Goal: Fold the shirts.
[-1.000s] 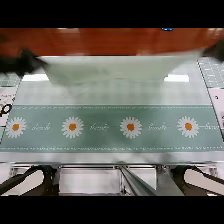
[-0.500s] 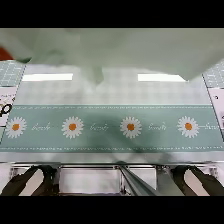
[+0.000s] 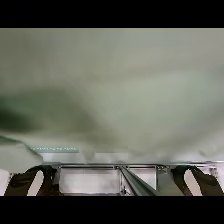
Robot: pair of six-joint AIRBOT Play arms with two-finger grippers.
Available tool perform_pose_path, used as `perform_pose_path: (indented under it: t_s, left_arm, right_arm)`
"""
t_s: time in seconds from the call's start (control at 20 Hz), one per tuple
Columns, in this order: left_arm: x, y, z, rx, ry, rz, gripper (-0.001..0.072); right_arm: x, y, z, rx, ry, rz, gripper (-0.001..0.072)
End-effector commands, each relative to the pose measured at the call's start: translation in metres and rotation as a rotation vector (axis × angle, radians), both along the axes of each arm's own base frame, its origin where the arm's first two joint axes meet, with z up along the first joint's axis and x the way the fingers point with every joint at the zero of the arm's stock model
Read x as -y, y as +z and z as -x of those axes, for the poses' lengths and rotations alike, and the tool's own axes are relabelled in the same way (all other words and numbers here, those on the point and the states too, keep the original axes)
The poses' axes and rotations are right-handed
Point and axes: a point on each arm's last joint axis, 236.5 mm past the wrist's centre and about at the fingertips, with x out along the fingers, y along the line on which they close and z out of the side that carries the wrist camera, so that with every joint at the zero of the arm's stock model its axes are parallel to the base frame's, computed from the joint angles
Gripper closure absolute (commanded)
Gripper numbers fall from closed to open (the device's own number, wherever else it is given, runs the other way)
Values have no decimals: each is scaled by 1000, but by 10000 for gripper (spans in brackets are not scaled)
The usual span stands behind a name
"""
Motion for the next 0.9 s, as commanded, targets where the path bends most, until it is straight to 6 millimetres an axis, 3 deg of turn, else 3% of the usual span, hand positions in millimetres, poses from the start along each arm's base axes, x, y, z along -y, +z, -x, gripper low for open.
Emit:
perform_pose_path:
  t_s: [0.0, 0.2, 0.35, 0.6, 0.75, 0.85]
  left_arm:
    - [-9, -47, -23, -165, 13, 45, 686]
    - [9, -137, -124, -418, -116, 162, 686]
    - [5, -213, -210, -572, -127, 262, 686]
    - [-3, -331, -343, -721, -125, 423, 686]
    - [-8, -402, -397, -806, -98, 462, 686]
    - [-11, -440, -420, -868, -88, 480, 686]
  right_arm:
    - [-2, -49, -32, -157, 52, -83, 691]
    - [20, -139, -108, -399, 63, -181, 691]
    - [30, -212, -175, -562, 115, -260, 691]
    - [16, -355, -289, -815, 216, -316, 691]
    - [18, -432, -351, -873, 182, -361, 691]
    - [23, -467, -379, -922, 162, -408, 691]
